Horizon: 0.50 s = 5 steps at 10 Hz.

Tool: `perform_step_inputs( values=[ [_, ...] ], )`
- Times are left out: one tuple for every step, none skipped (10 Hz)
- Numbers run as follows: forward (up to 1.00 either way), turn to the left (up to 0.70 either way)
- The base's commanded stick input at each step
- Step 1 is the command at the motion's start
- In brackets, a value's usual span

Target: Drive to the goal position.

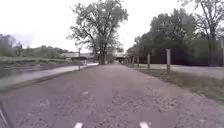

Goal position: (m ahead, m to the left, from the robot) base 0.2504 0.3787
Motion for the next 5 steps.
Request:
perform_step_inputs(
  values=[
    [0.70,0.00],
    [0.70,0.00],
    [0.70,0.00],
    [0.70,0.00],
    [0.70,0.00]
  ],
)
